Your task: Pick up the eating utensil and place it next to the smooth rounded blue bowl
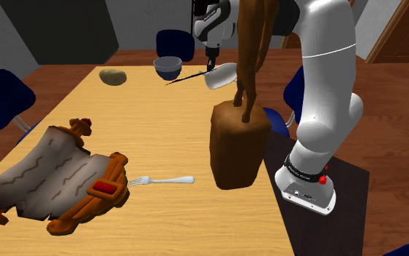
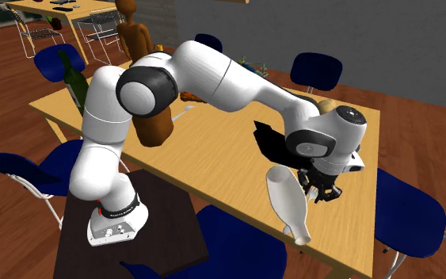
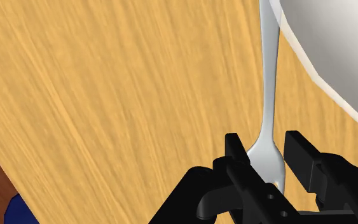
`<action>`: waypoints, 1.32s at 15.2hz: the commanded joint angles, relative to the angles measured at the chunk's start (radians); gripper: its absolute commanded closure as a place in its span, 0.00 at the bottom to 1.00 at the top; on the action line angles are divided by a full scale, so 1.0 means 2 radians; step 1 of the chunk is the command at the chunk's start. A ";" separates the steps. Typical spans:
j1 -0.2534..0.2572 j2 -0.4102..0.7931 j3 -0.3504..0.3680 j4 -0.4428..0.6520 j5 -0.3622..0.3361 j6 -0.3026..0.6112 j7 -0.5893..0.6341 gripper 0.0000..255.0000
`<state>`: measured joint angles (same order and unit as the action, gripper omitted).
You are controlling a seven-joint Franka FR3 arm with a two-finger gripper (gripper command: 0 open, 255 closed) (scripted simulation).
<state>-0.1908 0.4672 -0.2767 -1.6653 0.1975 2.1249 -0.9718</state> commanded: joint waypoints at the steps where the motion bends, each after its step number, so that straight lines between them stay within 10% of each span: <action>1: 0.000 0.001 0.000 -0.001 0.000 0.000 0.000 1.00; 4: 0.000 0.001 0.000 -0.001 0.000 0.000 0.000 1.00; 5: 0.000 0.001 0.000 -0.001 0.000 0.000 0.000 0.00; 20: 0.001 -0.024 -0.005 0.027 -0.010 -0.052 0.006 0.00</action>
<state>-0.1894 0.4191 -0.2868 -1.6112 0.1779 2.0224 -0.9597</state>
